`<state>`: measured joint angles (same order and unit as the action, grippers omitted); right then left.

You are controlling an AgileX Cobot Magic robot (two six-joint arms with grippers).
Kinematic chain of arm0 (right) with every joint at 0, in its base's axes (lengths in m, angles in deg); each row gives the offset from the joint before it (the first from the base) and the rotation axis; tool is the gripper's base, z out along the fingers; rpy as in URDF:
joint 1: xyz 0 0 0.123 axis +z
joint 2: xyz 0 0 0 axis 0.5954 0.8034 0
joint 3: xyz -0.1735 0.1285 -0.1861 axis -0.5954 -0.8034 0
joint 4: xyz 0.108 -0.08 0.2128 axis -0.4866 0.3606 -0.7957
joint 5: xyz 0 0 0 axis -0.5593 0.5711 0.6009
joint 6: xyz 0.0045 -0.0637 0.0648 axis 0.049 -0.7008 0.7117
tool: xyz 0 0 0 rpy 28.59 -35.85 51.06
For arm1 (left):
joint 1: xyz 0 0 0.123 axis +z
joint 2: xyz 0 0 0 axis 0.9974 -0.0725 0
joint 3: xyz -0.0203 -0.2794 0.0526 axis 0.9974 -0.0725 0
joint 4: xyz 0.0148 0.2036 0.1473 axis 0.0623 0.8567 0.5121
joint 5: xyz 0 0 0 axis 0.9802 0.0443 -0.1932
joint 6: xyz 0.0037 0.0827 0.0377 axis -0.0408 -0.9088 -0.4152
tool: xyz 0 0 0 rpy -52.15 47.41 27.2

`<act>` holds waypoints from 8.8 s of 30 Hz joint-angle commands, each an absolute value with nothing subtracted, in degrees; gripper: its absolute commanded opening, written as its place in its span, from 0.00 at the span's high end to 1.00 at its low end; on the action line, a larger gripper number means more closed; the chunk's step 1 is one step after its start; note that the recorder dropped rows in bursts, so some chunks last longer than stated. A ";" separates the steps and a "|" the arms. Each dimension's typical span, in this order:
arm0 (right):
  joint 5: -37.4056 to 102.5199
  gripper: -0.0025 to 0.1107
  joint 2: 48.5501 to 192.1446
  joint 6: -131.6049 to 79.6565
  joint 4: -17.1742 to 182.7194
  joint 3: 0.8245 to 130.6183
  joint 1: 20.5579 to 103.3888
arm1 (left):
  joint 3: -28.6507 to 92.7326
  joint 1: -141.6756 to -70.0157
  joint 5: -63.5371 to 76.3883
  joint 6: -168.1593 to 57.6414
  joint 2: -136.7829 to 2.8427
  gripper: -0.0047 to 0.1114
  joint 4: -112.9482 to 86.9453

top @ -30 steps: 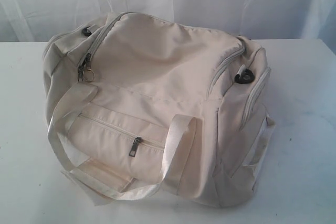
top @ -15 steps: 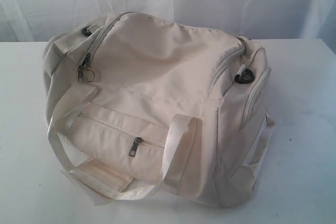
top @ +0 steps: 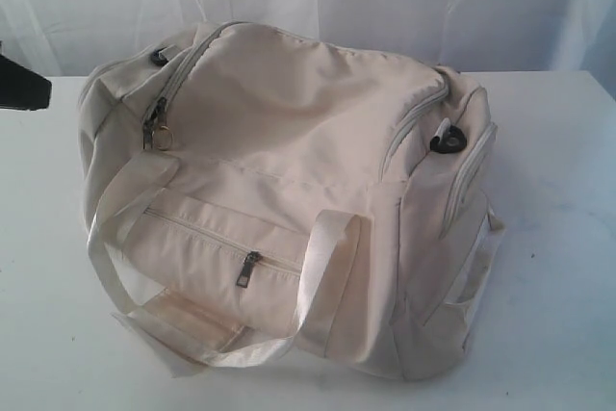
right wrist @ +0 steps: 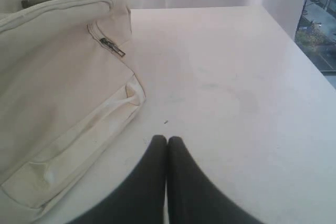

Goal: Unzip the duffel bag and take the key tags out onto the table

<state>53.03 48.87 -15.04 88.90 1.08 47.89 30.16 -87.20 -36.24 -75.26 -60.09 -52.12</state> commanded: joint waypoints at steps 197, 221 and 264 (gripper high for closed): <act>53.46 0.98 158.99 -74.93 59.55 92.73 85.47 | 21.14 -85.98 -43.04 -87.24 -77.16 0.96 -61.40; 40.68 0.98 158.08 -69.99 65.90 92.73 77.71 | 21.14 -85.98 -43.04 -87.01 -77.16 0.96 -60.38; 59.56 0.98 160.24 -70.07 64.28 97.92 81.14 | 36.55 -97.29 -26.73 -110.08 -78.42 0.47 -67.92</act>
<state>58.24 159.25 -70.36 64.73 94.97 81.12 36.29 -93.55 -31.60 -107.33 -77.62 -66.23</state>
